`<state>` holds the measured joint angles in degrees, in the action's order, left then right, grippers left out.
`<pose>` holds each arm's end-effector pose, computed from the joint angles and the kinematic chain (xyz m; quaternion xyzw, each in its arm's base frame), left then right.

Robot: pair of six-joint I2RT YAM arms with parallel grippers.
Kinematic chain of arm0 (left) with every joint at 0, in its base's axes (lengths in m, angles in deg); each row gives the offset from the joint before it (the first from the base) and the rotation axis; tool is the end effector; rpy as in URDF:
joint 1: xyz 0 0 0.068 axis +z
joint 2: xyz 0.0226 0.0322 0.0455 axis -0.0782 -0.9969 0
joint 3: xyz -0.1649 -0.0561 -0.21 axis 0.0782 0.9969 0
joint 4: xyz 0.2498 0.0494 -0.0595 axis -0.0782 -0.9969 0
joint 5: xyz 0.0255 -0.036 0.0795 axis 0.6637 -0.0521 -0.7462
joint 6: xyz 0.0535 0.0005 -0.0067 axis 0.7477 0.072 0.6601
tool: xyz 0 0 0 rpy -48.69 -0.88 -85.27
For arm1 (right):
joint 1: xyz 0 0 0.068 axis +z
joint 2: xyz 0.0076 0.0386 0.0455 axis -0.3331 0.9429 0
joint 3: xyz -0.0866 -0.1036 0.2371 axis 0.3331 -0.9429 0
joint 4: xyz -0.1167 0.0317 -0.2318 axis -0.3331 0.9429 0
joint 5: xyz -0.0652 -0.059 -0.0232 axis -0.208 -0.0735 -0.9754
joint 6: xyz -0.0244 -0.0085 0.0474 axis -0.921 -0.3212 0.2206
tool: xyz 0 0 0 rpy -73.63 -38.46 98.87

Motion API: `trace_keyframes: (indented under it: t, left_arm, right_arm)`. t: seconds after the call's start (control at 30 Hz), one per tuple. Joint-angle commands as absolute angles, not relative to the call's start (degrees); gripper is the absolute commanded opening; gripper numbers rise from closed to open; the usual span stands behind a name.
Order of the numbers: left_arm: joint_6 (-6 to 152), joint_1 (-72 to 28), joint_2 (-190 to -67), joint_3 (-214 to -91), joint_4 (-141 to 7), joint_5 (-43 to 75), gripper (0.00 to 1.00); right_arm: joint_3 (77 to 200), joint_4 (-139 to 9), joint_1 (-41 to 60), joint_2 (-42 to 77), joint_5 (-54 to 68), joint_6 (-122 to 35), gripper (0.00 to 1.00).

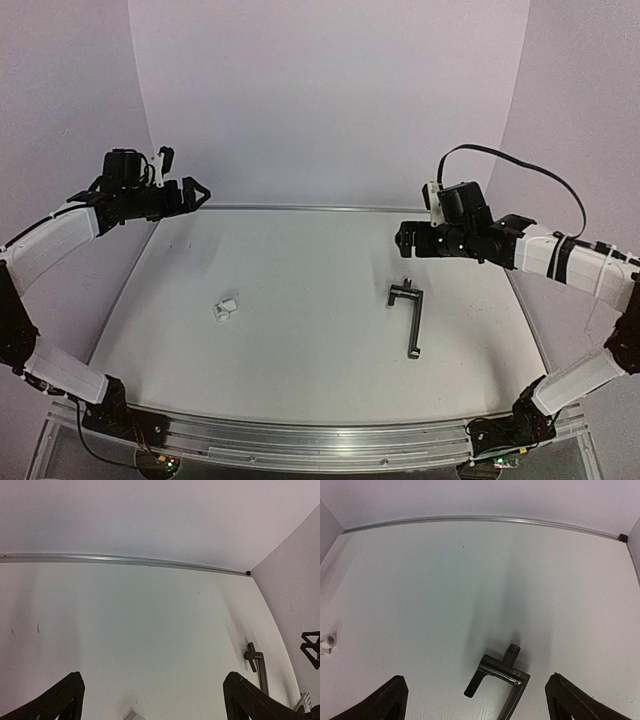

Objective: Install the water faucets

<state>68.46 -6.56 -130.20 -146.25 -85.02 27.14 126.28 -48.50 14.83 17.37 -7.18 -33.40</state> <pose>0.3026 -0.0713 0.3327 0.0518 0.8442 -0.2620 0.4647 0.2675 0.1770 0.2922 -0.1063 0.8808 0.1495 0.4365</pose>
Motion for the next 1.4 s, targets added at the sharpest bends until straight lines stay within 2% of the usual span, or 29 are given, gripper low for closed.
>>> trace_keyframes:
  t: [0.0, 0.23, 0.47, 0.63, 0.67, 0.77, 1.37]
  left_arm:
    - [69.1, -6.4, -127.8, -145.5, -81.7, 25.1, 1.0]
    - [67.5, -6.4, -130.3, -145.9, -81.4, 27.7, 0.99]
    - [65.4, -7.9, -133.1, -144.8, -83.7, 31.2, 0.96]
    - [64.2, -11.0, -134.8, -143.4, -82.8, 31.0, 0.95]
    - [64.1, -11.9, -135.3, -143.6, -82.7, 31.0, 0.95]
    - [63.5, -13.7, -136.3, -144.1, -82.7, 30.0, 0.94]
    - [60.5, -17.9, -135.7, -141.8, -85.3, 25.4, 0.91]
  right_arm:
    - [126.6, -50.7, 14.8, 17.3, -7.6, -31.9, 0.98]
    - [125.4, -49.2, 15.6, 20.9, 2.3, -29.3, 0.98]
    - [121.1, -45.2, 14.9, 24.8, -0.9, -24.7, 0.97]
    - [116.3, -47.3, 12.7, 26.1, 2.6, -18.4, 0.89]
    - [115.7, -47.8, 11.9, 26.7, 2.8, -18.1, 0.84]
    - [115.4, -48.1, 11.1, 28.3, 0.8, -17.9, 0.79]
    - [120.7, -56.2, 10.9, 40.8, -7.4, -22.0, 0.51]
